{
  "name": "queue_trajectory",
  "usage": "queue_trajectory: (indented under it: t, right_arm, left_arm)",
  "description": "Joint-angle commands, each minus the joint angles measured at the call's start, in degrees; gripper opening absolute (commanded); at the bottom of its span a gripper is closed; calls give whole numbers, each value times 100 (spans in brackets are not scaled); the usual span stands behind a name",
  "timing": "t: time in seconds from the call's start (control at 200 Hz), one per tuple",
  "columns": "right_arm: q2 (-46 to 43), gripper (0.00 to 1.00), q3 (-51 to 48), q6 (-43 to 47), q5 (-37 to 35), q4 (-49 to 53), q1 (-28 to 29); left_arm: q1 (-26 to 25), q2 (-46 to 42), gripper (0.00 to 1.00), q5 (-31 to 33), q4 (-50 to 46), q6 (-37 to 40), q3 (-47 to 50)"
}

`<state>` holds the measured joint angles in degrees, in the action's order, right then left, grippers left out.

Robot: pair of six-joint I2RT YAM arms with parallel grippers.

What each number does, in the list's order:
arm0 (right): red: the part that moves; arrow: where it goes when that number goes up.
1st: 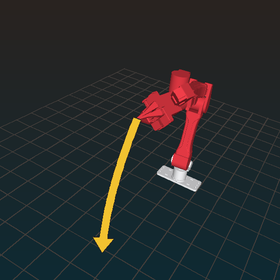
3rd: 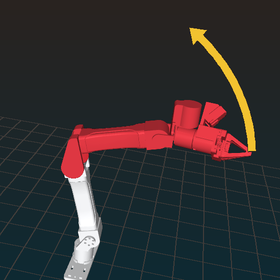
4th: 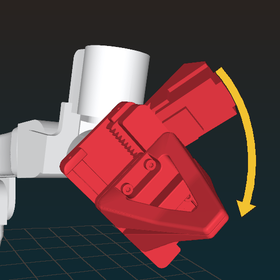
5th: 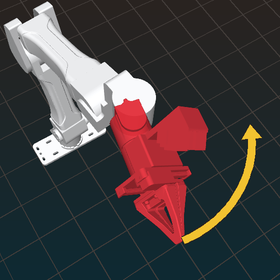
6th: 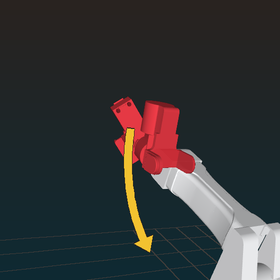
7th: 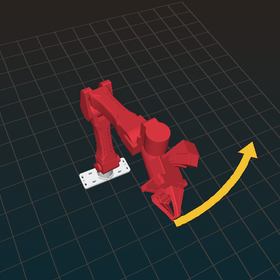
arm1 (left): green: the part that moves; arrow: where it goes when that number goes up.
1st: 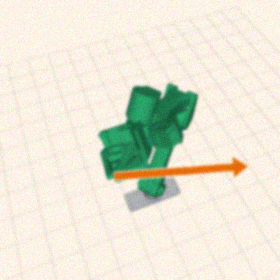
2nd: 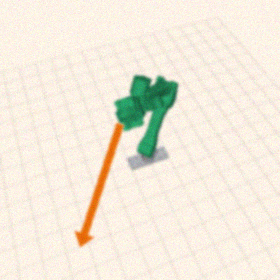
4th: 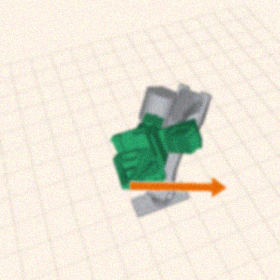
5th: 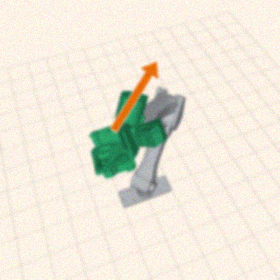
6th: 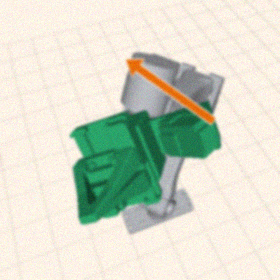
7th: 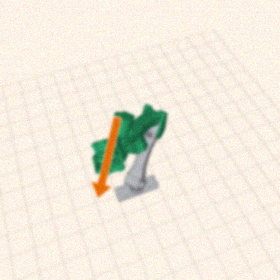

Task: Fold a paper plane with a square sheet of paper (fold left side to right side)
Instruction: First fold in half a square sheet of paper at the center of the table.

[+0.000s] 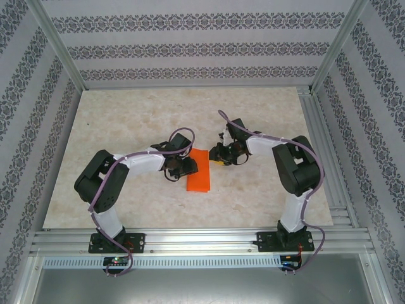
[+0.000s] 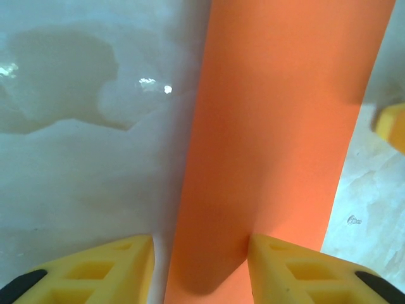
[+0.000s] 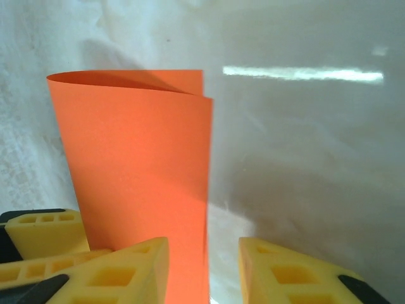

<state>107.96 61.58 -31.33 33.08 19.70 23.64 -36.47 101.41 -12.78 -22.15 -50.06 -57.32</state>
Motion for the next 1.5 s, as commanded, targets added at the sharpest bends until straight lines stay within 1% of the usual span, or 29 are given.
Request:
queue_trajectory:
  t: [0.0, 0.065, 0.16, 0.23, 0.824, 1.029, 1.104, 1.279, 1.494]
  right_arm:
    - [-316, 34, -223, 213, -239, 82, -95]
    - [-315, 32, -311, 302, -245, 135, -120]
    - [-309, 24, -469, 262, -87, -27, -120]
    - [-312, 22, -557, 207, -30, -124, -119]
    - [-478, 22, -804, 219, -118, -117, -106]
    - [-495, 22, -848, 198, -115, -147, -86]
    - [-487, 22, -849, 190, -115, -151, -73]
    - [-478, 22, -862, 182, -113, -171, -53]
    - [-482, 22, -869, 160, -133, -178, -26]
  left_arm:
    - [-90, 222, 48, 118, 219, -134, -103]
    - [-89, 221, 48, 106, 233, -161, -126]
    - [-89, 239, 51, 95, 238, -210, -168]
    - [-89, 265, 52, 107, 205, -227, -216]
    - [-76, 541, 52, 152, 203, -492, -340]
    - [-62, 658, 52, 47, 211, -636, -390]
    - [-56, 654, 51, 23, 203, -650, -403]
    - [-19, 559, 51, 24, 167, -676, -394]
    - [-9, 624, 55, -211, 347, -767, -368]
